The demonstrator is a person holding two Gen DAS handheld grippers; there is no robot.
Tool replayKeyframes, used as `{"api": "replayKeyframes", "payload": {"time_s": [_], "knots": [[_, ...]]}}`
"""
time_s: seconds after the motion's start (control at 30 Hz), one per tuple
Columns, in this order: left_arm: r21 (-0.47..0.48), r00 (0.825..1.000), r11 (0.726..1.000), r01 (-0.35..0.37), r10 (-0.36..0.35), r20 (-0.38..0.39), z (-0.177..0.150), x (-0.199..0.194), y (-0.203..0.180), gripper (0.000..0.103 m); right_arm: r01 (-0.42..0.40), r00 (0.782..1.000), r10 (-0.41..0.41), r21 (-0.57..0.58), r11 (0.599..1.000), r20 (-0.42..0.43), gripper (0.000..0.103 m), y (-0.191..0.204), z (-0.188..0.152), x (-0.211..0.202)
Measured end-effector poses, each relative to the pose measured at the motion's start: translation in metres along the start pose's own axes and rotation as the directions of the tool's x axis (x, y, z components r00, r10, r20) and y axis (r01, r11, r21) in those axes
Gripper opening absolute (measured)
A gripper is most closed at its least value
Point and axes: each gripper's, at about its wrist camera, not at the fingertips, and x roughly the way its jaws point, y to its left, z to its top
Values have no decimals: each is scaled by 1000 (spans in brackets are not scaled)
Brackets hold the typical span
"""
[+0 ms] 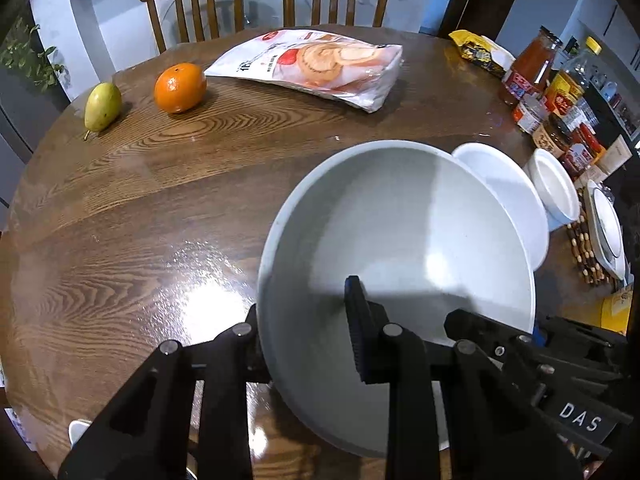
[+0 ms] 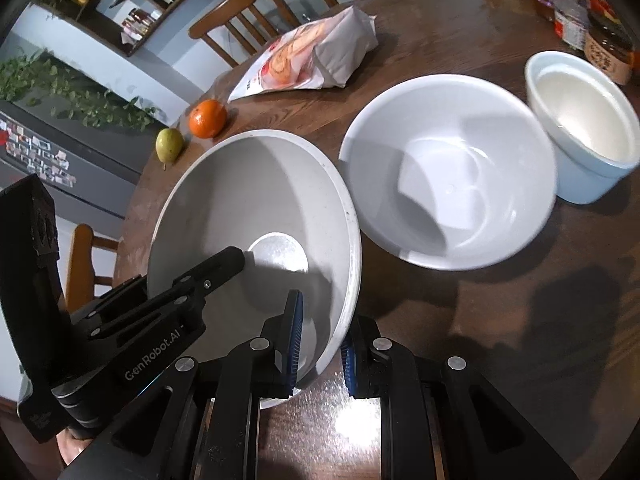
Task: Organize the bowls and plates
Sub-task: 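Lift the large white bowl with the left tool and carry it beside the stacked plates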
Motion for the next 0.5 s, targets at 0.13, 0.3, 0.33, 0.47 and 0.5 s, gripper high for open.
{"api": "replayKeyframes", "payload": {"time_s": [0.13, 0.3, 0.33, 0.47, 0.5], "knots": [[11, 1000, 1000, -4, 4, 17, -8, -11, -7, 25, -2, 1000, 2, 9, 1000, 11, 20, -1, -8, -10], [19, 1000, 1000, -3, 3, 24, -19, -20, -13, 26, 21, 999, -20, -12, 1000, 31, 20, 4, -20, -22], [19, 1000, 1000, -2, 2, 25, -20, -22, -13, 24, 18, 999, -18, -9, 1000, 30, 20, 4, -22, -23], [23, 999, 1000, -7, 7, 36, -29, -32, -16, 26, 21, 999, -20, -23, 1000, 35, 20, 8, -31, -30], [24, 999, 1000, -7, 6, 38, -31, -34, -17, 26, 23, 999, -22, -30, 999, 39, 20, 9, -34, -33]]}}
